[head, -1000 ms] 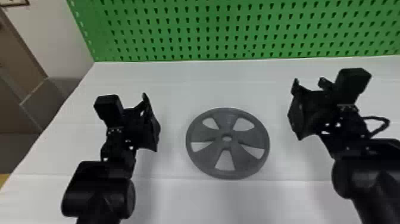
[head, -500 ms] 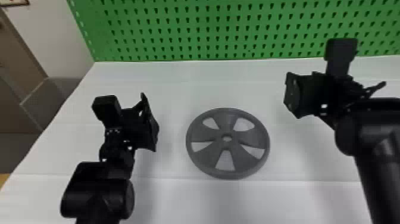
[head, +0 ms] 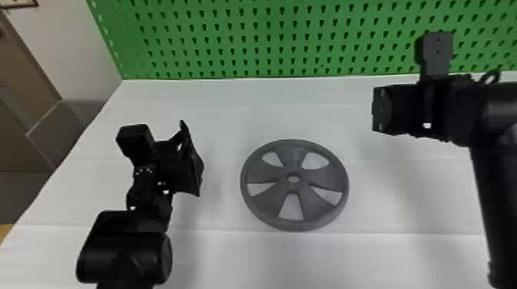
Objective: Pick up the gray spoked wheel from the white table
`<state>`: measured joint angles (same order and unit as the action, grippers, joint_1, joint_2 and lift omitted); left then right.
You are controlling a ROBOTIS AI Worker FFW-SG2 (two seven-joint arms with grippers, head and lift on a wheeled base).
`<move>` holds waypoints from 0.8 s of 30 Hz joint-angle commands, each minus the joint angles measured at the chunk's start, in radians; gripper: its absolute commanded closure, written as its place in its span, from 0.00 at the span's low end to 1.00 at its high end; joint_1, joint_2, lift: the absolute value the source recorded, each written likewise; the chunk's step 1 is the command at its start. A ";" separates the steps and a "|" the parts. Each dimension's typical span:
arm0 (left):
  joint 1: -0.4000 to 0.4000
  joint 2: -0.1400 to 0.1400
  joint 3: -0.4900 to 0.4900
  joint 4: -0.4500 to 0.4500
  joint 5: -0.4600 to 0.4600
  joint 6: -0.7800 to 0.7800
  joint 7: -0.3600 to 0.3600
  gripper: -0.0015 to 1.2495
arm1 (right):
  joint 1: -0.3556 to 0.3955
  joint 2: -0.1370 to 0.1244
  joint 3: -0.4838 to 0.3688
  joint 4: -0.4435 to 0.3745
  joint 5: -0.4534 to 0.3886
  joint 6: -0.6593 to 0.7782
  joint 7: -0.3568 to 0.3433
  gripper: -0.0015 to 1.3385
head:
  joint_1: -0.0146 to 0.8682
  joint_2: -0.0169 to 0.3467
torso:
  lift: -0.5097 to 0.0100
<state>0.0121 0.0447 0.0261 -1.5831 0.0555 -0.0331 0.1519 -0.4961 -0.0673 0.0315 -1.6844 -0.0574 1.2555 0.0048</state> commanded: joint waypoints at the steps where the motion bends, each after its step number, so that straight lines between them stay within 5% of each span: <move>1: 0.000 0.001 0.000 0.000 -0.003 -0.002 0.000 0.31 | -0.061 0.000 0.041 0.028 0.044 0.094 0.001 0.39 | 0.90 0.41 | 0.85; 7: 0.002 0.001 0.000 0.000 -0.006 -0.002 0.000 0.31 | -0.104 0.014 -0.004 0.106 -0.001 0.140 0.000 0.39 | 0.90 0.41 | 0.85; 11: 0.002 0.001 0.003 0.000 -0.010 -0.004 0.000 0.31 | -0.160 0.040 -0.145 0.261 -0.131 0.228 0.000 0.39 | 0.90 0.41 | 0.85; 15: 0.002 0.003 0.003 0.000 -0.011 -0.005 0.000 0.31 | -0.180 0.014 -0.099 0.307 -0.160 0.235 0.000 0.39 | 0.90 0.41 | 0.85; 24: 0.003 0.009 0.002 0.000 -0.010 -0.010 0.000 0.32 | -0.274 0.004 -0.010 0.450 -0.078 0.308 0.000 0.39 | 0.90 0.41 | 0.85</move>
<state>0.0152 0.0499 0.0302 -1.5831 0.0448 -0.0420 0.1519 -0.7275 -0.0556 -0.0125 -1.3110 -0.1543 1.5347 0.0045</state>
